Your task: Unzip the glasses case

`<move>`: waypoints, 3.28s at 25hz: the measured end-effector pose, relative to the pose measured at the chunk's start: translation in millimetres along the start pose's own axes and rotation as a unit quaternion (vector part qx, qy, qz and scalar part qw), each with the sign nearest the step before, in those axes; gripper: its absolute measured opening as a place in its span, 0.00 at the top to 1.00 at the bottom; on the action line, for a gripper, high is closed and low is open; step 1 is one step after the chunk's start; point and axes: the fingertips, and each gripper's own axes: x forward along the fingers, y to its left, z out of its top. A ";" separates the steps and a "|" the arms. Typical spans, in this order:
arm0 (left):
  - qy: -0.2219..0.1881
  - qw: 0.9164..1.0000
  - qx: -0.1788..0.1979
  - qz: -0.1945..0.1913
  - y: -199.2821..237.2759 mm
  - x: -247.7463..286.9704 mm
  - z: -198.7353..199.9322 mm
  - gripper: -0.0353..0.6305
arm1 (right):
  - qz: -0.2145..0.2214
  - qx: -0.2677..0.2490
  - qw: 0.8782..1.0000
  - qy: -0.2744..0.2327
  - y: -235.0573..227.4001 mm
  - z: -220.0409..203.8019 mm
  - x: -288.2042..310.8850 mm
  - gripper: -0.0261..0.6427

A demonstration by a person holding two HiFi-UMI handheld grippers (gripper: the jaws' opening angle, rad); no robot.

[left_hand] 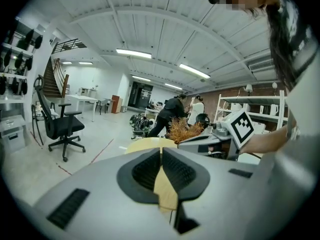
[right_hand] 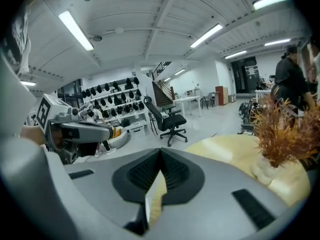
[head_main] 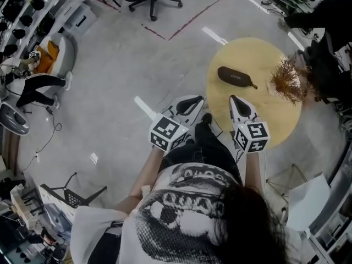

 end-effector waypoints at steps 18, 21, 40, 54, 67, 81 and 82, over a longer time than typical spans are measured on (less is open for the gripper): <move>0.096 0.993 0.065 -0.024 28.0 108.4 4.2 0.91 | 0.121 -0.278 0.929 0.211 -103.2 -56.5 93.0 0.57; 0.117 0.988 0.095 -0.027 32.3 120.9 -0.1 0.91 | 0.151 -0.294 0.917 0.223 -105.1 -63.0 105.8 0.57; 0.297 0.903 0.262 -0.169 79.8 167.5 -81.6 0.78 | 0.187 -0.315 0.887 0.282 -114.5 -92.2 126.1 0.55; 0.336 0.781 0.420 -0.318 97.9 221.5 -131.8 0.78 | 0.163 -0.304 0.885 0.313 -117.3 -97.0 126.6 0.55; 0.307 0.724 0.461 -0.411 87.3 231.3 -147.1 0.87 | 0.168 -0.286 0.886 0.324 -121.9 -98.8 128.1 0.54; 0.320 0.730 0.424 -0.430 83.1 215.8 -145.1 0.91 | 0.156 -0.251 0.900 0.322 -127.5 -95.6 127.1 0.54; 0.318 0.734 0.417 -0.431 81.1 212.1 -146.1 0.91 | 0.154 -0.244 0.901 0.322 -128.1 -95.6 127.5 0.54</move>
